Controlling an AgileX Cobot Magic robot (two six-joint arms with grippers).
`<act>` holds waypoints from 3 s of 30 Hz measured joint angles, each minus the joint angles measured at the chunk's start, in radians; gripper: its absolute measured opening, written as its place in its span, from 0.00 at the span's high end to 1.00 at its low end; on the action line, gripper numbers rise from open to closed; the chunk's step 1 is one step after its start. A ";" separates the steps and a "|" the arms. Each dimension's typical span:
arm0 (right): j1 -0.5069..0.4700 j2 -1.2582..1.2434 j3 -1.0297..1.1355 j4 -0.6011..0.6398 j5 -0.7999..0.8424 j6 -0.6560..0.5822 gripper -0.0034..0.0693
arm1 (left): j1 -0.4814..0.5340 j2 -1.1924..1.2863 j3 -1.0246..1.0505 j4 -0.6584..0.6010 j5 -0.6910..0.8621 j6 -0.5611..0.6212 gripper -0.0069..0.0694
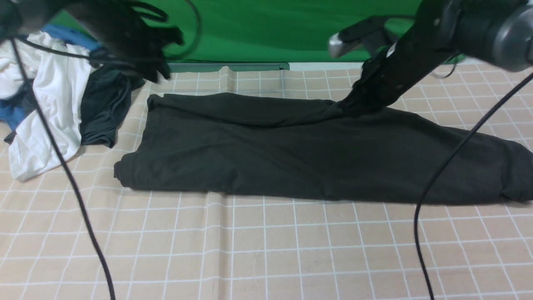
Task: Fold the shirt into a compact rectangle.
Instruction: 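Pull the folded dark garment lengthwise by its ends to straighten it flat on the table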
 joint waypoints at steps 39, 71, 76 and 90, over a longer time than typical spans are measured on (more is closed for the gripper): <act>-0.347 -0.190 -0.066 -0.063 0.464 0.119 0.90 | -0.071 -0.022 0.038 -0.005 0.067 0.069 0.88; -0.612 -0.184 0.375 -0.147 0.240 0.157 0.84 | -0.089 -0.040 0.413 0.011 -0.166 0.067 0.88; -0.612 -0.188 0.361 -0.196 0.275 0.218 0.80 | -0.090 -0.040 0.413 -0.003 -0.163 0.067 0.88; -0.604 -0.158 0.248 -0.122 0.195 0.316 0.02 | -0.090 -0.200 0.416 0.005 -0.132 0.071 0.88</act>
